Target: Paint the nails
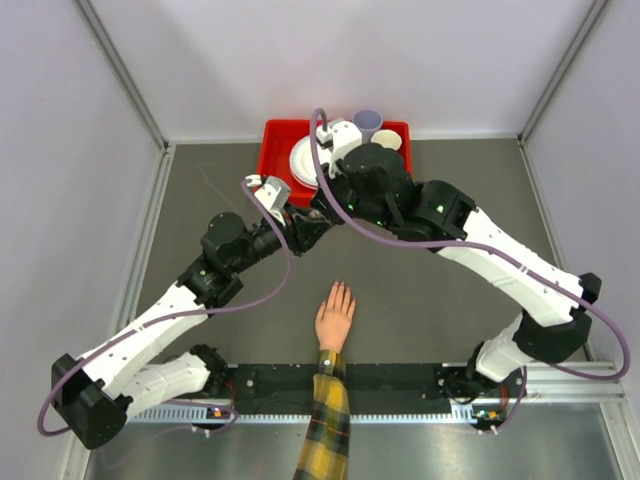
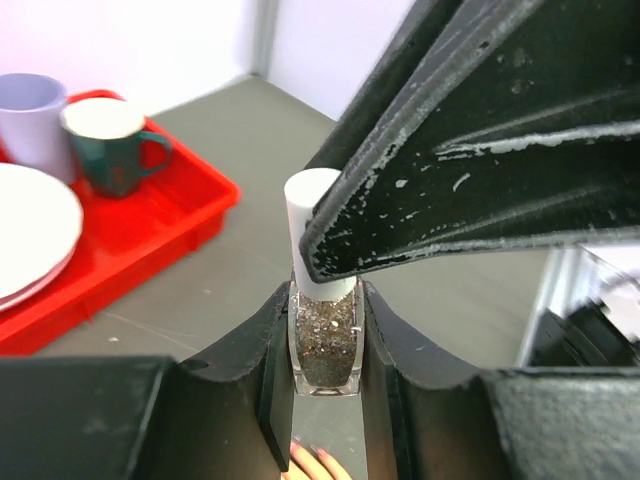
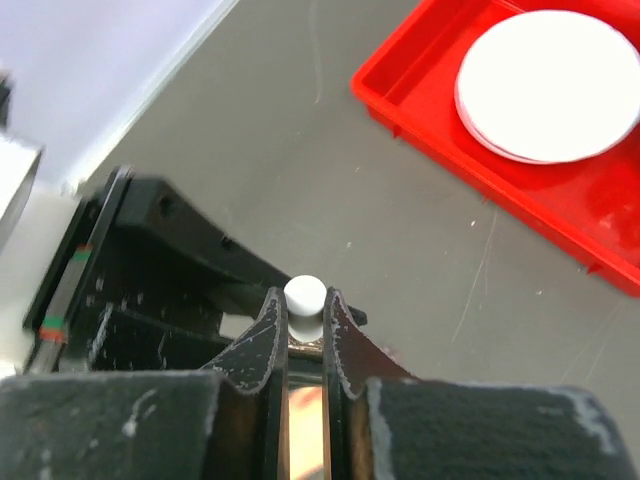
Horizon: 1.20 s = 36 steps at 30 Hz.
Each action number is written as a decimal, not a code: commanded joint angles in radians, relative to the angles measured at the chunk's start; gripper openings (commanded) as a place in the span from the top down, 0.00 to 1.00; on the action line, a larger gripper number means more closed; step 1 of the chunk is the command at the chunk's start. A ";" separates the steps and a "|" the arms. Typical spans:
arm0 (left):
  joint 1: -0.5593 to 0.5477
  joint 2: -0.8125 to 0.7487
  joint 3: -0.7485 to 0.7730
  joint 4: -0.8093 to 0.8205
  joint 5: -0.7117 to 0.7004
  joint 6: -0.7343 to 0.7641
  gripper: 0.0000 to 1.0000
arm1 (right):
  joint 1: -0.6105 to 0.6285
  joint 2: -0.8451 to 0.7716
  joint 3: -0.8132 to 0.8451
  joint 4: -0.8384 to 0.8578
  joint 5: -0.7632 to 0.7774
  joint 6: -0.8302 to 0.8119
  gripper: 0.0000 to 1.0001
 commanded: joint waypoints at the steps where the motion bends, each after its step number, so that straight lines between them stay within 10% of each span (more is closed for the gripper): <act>1: -0.004 -0.078 -0.022 0.217 0.241 -0.007 1.00 | -0.005 -0.083 -0.082 0.078 -0.217 -0.167 1.00; 6: -0.001 -0.078 -0.014 0.347 0.626 -0.125 1.00 | -0.037 -0.258 -0.276 0.270 -0.750 -0.360 1.00; 13: -0.001 -0.075 -0.013 0.644 0.714 -0.369 1.00 | -0.092 -0.260 -0.268 0.359 -1.360 -0.362 1.00; 15: -0.001 -0.093 -0.007 0.622 0.693 -0.351 1.00 | -0.098 -0.270 -0.285 0.411 -1.322 -0.345 1.00; 19: -0.001 -0.124 0.059 0.380 0.618 -0.212 1.00 | -0.112 -0.284 -0.244 0.364 -1.063 -0.315 0.46; 22: -0.001 -0.143 0.084 0.206 0.489 -0.084 1.00 | -0.108 -0.280 -0.189 0.310 -0.609 -0.223 0.32; 27: -0.001 -0.144 0.105 -0.008 0.187 0.062 1.00 | 0.009 -0.267 -0.170 0.272 -0.078 -0.091 0.34; 36: -0.001 -0.127 0.102 -0.023 0.089 0.077 1.00 | 0.122 -0.166 -0.104 0.292 0.071 -0.112 0.45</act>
